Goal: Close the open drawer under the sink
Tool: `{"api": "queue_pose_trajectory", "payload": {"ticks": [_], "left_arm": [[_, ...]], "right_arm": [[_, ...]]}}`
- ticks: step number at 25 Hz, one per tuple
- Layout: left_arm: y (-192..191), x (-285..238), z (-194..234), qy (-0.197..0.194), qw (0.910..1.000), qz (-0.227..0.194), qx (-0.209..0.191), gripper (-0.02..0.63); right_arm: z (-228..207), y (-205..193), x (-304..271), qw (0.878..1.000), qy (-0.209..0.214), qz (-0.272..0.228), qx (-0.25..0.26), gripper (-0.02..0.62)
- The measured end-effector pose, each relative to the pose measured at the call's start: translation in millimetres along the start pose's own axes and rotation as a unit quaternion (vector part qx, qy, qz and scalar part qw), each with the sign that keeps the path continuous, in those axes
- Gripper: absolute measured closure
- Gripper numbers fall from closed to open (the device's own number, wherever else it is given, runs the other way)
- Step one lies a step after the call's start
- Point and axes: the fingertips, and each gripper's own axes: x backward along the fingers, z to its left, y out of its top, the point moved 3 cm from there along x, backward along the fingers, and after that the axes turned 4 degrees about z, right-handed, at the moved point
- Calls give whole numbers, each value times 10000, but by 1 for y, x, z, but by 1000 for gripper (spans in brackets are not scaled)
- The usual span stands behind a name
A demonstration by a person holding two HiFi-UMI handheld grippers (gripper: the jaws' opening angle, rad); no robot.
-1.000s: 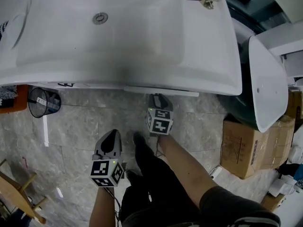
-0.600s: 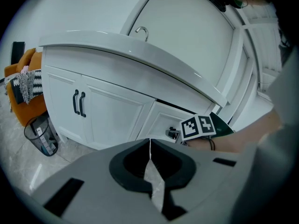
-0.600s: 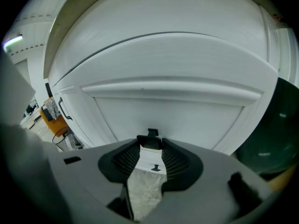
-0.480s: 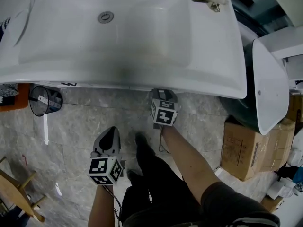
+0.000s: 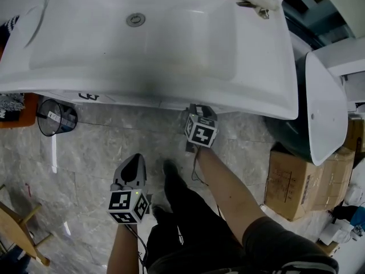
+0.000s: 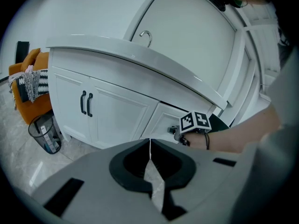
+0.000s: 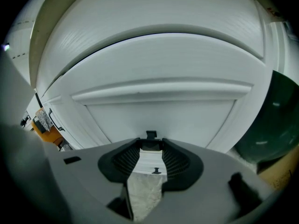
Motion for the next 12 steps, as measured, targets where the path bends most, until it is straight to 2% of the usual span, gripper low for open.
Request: {"api": "queue_pose_trajectory", "payload": {"ticks": [6,12], "left_arm": [[-8,20,2,6,10000,-84,-16,589],[-20,53,-1,-18,9997,-257,-44,589]], "right_arm": [[3,-10,17,9999,-33,28,-109,446],[10,-35,60,9997,10,-85,-217,446]]}}
